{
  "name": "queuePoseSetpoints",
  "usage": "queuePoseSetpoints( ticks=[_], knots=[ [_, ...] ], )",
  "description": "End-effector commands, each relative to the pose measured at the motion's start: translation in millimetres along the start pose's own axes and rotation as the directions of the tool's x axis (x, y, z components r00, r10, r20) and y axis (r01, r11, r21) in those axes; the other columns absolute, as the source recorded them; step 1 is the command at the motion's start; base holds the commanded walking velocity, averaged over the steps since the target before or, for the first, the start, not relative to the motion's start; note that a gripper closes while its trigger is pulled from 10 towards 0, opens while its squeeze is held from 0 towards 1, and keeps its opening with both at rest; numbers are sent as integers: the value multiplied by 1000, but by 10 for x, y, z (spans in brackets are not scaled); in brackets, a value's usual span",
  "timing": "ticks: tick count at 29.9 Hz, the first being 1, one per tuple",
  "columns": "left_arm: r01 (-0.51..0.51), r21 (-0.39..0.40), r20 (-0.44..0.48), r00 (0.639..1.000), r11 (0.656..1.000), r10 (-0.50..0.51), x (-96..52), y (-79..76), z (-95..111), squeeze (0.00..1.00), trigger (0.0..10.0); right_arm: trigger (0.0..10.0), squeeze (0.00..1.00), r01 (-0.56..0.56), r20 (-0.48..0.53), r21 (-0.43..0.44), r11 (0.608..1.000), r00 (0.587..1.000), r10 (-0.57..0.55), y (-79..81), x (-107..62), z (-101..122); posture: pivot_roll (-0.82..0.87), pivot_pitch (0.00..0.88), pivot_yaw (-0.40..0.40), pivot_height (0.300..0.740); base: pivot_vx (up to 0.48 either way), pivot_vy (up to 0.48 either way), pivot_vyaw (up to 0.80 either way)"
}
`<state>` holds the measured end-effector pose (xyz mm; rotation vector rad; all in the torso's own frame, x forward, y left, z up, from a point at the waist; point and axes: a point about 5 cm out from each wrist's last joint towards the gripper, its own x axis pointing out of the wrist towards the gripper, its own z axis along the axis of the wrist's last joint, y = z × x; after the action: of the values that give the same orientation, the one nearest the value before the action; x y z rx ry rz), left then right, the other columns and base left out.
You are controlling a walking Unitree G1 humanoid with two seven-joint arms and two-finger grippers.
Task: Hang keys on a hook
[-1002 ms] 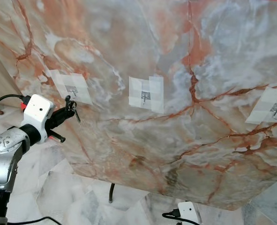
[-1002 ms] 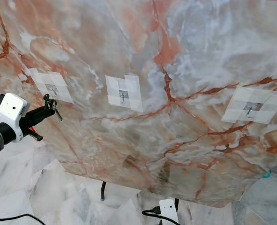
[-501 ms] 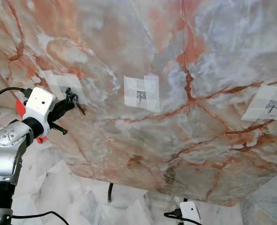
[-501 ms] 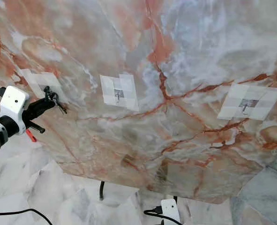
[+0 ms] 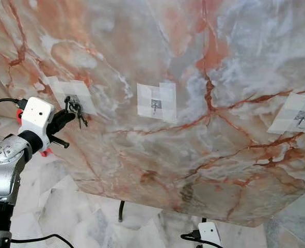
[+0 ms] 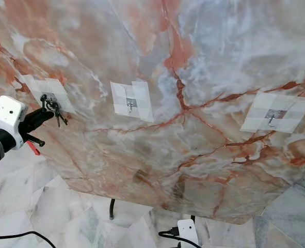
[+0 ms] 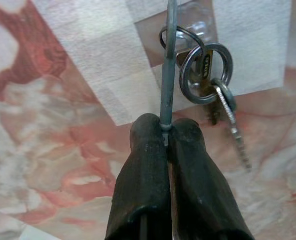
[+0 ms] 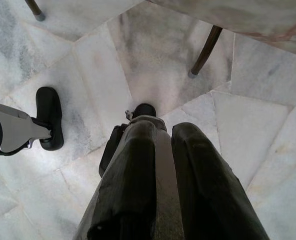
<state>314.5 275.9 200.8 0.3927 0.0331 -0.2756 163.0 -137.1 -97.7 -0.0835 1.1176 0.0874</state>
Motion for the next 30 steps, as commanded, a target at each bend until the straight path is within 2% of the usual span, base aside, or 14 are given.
queuePoseSetpoints(
  ticks=[1, 5, 11, 15, 19, 30],
  knots=[
    [-42, 15, 11, 999, 999, 42, -63, 106, 27, 0, 10000, 10000, 0, -4, -4, 1, 1000, 1000, 4, 8, -1, -12, -88, 104, 28, 740, 0, 0, 0],
    [-51, -20, 40, 998, 998, 52, -65, 121, 50, 0, 10000, 10000, 0, 4, 3, 6, 1000, 1000, -4, -5, -1, -6, -92, 107, 30, 740, 0, 0, 0],
    [-33, 0, 42, 999, 999, 33, -72, 104, 63, 0, 10000, 10000, 0, 16, 17, 8, 1000, 1000, -17, -11, -2, 2, -88, 110, 30, 740, 0, 0, 0],
    [-23, -10, 21, 1000, 1000, 23, -83, 96, 29, 0, 10000, 10000, 0, 17, 20, 11, 1000, 1000, -18, -11, -2, 2, -89, 114, 32, 740, 0, 0, 0],
    [44, -10, -14, 999, 999, -44, -88, 2, -31, 0, 10000, 10000, 0, 19, 22, 13, 1000, 1000, -19, -12, -2, -1, -89, 115, 32, 740, 0, 0, 0],
    [23, -21, -34, 999, 1000, -24, -71, -8, -84, 0, 10000, 10000, 0, 19, 23, 14, 1000, 1000, -20, -16, -3, -6, -90, 116, 32, 740, 0, 0, 0]
  ],
)
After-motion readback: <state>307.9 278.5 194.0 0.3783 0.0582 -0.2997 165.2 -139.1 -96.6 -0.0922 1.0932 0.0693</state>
